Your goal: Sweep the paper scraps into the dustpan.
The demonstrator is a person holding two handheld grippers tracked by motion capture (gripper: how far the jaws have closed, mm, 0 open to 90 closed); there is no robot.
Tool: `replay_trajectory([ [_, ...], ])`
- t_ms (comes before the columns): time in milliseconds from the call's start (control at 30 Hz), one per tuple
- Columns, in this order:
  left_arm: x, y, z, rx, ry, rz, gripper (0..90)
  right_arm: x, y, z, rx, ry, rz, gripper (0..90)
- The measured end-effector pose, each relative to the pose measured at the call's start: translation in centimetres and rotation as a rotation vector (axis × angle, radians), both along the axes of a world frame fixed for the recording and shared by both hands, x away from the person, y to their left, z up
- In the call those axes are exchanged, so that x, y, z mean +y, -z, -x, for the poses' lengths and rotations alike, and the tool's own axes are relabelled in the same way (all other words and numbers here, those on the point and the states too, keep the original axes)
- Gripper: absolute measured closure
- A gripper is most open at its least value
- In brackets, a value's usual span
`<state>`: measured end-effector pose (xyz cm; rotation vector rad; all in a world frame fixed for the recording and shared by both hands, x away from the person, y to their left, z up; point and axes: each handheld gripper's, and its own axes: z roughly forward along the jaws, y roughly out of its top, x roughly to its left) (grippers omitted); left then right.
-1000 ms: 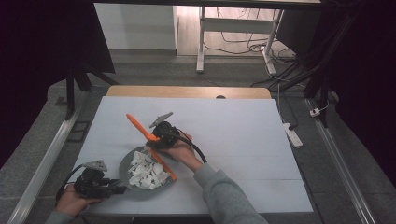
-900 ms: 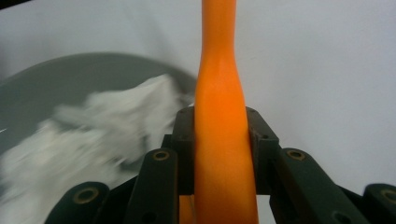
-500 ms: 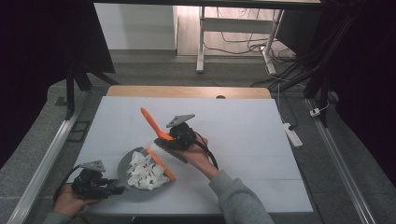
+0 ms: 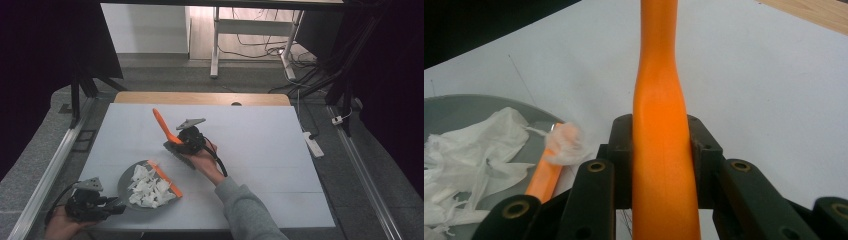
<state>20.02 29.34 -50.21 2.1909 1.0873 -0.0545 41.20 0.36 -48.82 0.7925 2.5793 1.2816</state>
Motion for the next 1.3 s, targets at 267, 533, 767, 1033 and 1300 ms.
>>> replay_trajectory([
  [267, 0.8, 0.6, -0.3, 0.019, -0.025, 0.006, 61.6, 2.9, 0.9, -0.4, 0.031, -0.031, 0.024, 70.3],
  [533, 0.4, 1.2, -1.2, 0.029, -0.026, 0.027, 61.6, 5.4, 1.1, 1.9, 0.033, -0.138, 0.076, 70.4],
  [767, -0.5, 1.3, -2.0, 0.006, -0.013, 0.027, 61.6, 4.0, -0.5, 5.1, 0.023, -0.205, 0.016, 70.3],
  [1033, -1.6, 1.7, -2.5, -0.017, -0.004, 0.038, 61.5, -0.8, -3.0, 4.2, -0.021, -0.074, -0.065, 70.3],
  [1300, -1.9, 1.9, -2.6, -0.021, -0.001, 0.040, 61.5, -3.8, -3.1, 3.7, -0.031, -0.008, -0.074, 70.3],
])
